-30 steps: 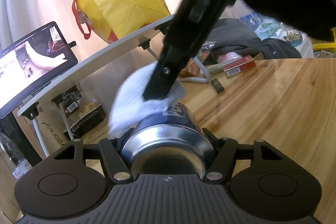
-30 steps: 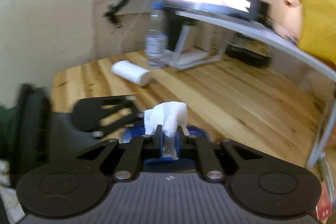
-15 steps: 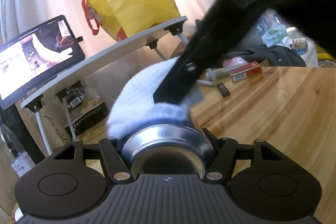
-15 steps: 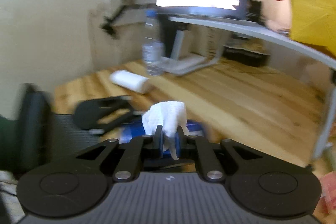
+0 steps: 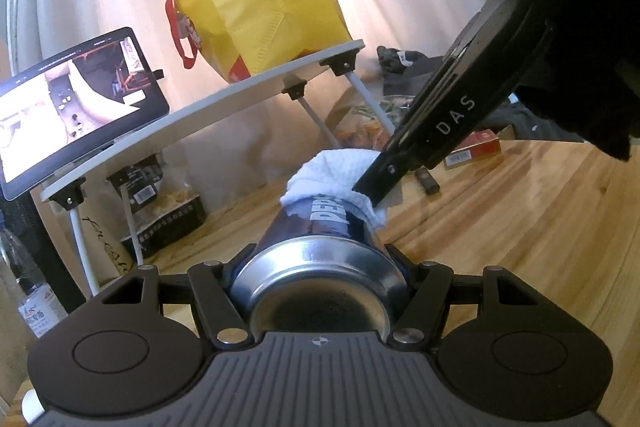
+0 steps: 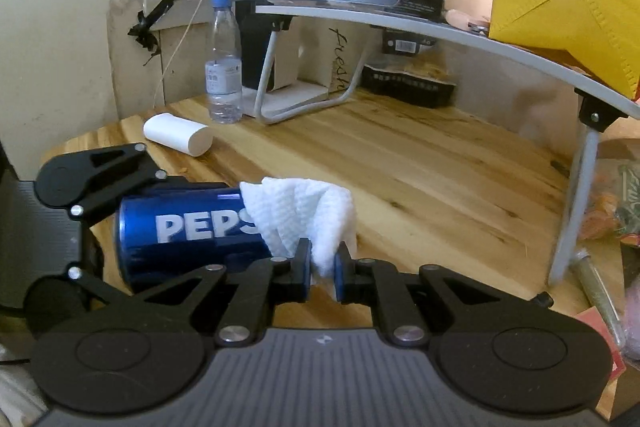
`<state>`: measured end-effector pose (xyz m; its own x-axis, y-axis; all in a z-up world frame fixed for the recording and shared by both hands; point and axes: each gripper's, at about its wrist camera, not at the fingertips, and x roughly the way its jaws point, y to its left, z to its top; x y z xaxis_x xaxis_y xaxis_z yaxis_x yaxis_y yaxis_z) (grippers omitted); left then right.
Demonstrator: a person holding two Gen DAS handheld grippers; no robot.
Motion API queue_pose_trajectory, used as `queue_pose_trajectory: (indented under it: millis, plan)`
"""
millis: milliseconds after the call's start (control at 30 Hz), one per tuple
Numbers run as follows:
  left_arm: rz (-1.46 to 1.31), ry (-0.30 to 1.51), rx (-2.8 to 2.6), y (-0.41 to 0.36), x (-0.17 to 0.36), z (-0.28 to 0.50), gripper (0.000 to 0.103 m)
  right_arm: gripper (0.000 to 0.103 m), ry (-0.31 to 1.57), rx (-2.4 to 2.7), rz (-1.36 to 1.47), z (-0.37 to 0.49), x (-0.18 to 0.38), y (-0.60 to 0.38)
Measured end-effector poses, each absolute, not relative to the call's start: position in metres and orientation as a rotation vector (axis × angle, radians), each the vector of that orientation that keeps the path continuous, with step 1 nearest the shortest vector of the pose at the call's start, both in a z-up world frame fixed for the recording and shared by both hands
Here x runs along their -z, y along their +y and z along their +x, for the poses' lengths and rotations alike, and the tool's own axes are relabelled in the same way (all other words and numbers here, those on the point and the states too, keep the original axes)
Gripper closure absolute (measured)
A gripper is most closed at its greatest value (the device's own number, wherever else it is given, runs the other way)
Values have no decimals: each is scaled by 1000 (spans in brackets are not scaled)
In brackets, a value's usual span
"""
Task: Clean container
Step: 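Keep wiping around the can's bottom with the towel in the right gripper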
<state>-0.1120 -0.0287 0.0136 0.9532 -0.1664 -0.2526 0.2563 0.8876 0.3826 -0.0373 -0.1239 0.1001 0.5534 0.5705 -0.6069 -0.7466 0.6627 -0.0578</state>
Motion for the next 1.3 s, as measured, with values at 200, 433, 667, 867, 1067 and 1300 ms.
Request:
queue_pose_trajectory:
  millis: [200, 433, 667, 867, 1067, 1300]
  plan:
    - [340, 241, 220, -16, -17, -106, 36, 89, 576, -918, -266, -72, -111, -119]
    - [263, 247, 231, -3, -19, -105, 36, 89, 584, -975, -275, -94, -112, -114]
    - [273, 215, 231, -4, -20, -111, 36, 89, 577, -762, -328, -47, -98, -113]
    - [254, 217, 217, -1, -21, -110, 36, 89, 502, -747, -328, -45, -104, -102]
    - [221, 236, 212, 4, -22, -106, 36, 89, 472, -884, -316, -75, -121, -87]
    - [206, 236, 212, 6, -24, -106, 36, 89, 467, -1000, -351, -119, -124, -77]
